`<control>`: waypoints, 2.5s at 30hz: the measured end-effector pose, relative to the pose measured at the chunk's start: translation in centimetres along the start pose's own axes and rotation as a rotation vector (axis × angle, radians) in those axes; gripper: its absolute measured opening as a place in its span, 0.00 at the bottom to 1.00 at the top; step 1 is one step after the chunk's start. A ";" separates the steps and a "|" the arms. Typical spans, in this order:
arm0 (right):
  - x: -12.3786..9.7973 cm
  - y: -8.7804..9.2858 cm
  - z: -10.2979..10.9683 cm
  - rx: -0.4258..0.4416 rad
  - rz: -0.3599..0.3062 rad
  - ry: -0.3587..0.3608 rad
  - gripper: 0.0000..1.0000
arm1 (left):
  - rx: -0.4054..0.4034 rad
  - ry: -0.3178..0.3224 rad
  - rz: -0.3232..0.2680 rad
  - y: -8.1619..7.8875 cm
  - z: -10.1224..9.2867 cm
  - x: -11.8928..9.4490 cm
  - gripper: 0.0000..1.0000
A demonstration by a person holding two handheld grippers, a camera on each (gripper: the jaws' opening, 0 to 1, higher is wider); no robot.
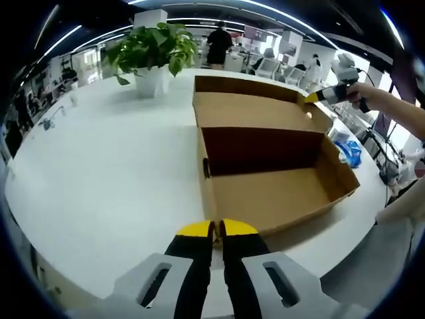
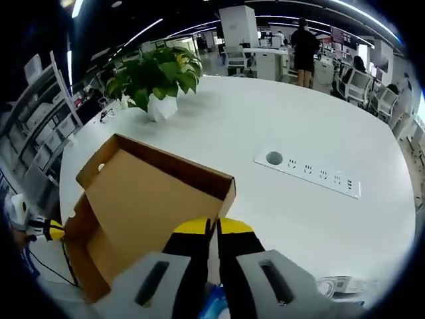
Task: Operate the shoe box by opening the lid, removing the specified soft item, and placing it in the target area until the item is outside and the box remains undamaged.
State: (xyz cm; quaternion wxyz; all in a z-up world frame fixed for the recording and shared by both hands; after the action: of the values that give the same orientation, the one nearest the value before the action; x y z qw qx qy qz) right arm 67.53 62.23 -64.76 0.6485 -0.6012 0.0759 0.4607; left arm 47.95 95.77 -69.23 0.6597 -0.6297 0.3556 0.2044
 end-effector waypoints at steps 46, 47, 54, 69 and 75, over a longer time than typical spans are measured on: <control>-8.4 3.8 8.6 -0.324 -0.272 -0.044 0.00 | 0.018 0.029 -0.010 0.0 -0.7 0.0 0.04; -8.4 4.1 8.7 -0.329 -0.274 -0.045 0.00 | 0.016 0.028 -0.010 0.0 -0.6 -0.1 0.04; -9.0 6.0 9.7 -0.375 -0.290 -0.049 0.00 | 0.021 0.021 -0.009 0.1 -0.2 -0.2 0.03; -9.2 9.3 10.6 -0.389 -0.309 -0.055 0.01 | 0.001 0.007 -0.013 0.2 0.2 -0.4 0.03; -8.9 10.9 11.0 -0.446 -0.289 -0.061 0.02 | 0.030 0.002 -0.026 0.1 0.4 -0.9 0.04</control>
State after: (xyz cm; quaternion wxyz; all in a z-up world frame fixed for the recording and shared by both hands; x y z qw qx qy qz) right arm 49.98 65.43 -63.79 0.5610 -0.7196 -0.1337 0.3868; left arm 47.40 96.34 -68.67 0.6714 -0.6245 0.3509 0.1900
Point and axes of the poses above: the point that each gripper's makers call its tool centre point, and the gripper's own axes: x roughly forward along the fingers, z roughly to its left, y roughly out of its underside, the point moved 3 cm from there along -x, roughly backward along the fingers, and after that the axes turned 8 degrees about -y, right-handed, at the moved point
